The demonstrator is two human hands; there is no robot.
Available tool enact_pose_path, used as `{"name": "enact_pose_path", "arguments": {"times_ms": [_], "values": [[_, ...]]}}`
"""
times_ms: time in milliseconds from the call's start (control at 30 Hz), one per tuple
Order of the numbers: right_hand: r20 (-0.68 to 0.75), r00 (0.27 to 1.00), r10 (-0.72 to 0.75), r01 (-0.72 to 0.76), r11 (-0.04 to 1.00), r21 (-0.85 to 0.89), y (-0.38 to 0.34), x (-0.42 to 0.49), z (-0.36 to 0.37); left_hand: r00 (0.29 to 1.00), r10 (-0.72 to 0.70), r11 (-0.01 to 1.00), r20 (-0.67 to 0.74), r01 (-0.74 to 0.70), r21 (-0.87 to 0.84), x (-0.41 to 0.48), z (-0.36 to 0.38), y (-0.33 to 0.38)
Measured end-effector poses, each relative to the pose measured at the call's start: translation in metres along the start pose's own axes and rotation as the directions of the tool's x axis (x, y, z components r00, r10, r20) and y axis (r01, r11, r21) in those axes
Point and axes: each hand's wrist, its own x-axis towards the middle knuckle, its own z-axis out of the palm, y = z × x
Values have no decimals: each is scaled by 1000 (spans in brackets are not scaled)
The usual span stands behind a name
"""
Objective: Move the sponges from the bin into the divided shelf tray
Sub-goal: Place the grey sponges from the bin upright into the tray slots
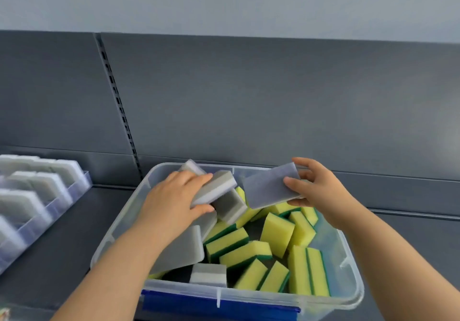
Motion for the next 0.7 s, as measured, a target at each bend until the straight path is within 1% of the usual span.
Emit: {"name": "enact_pose_path", "arguments": {"times_ms": [33,67,100,167,200,233,300,367,433,533,633,700], "values": [[3,1000,8,-8,1000,25,4,-2,0,995,-19,998,98,25,-59,2,6,2],[0,1000,4,-4,1000,9,7,-5,-1,986,-42,990,164,64,-129,3,12,1],[-8,1000,-9,8,999,-49,12,-6,-1,978,-69,970,195,111,-214,3,15,0],[-27,999,-42,35,978,-205,19,-9,-1,979,-114,928,166,165,-335,5,23,-9],[-30,997,-66,54,958,-282,21,-11,-1,977,-124,922,172,177,-344,6,26,-13],[-24,995,-99,84,927,-365,24,-12,0,970,-129,920,205,194,-340,8,27,-17],[6,985,-171,151,852,-501,27,-14,1,938,-127,915,322,237,-326,13,28,-21],[37,978,-204,187,793,-580,31,-15,2,891,-106,898,441,276,-342,17,28,-21],[62,981,-186,183,763,-620,34,-18,3,849,-79,887,523,299,-353,19,31,-19],[83,990,-116,143,755,-640,38,-21,4,806,-33,895,591,288,-342,20,36,-13],[103,995,-8,73,761,-645,38,-27,6,819,-8,890,574,267,-369,21,37,-9],[131,990,58,33,798,-602,34,-31,7,840,-7,852,542,288,-437,24,36,-9]]}}
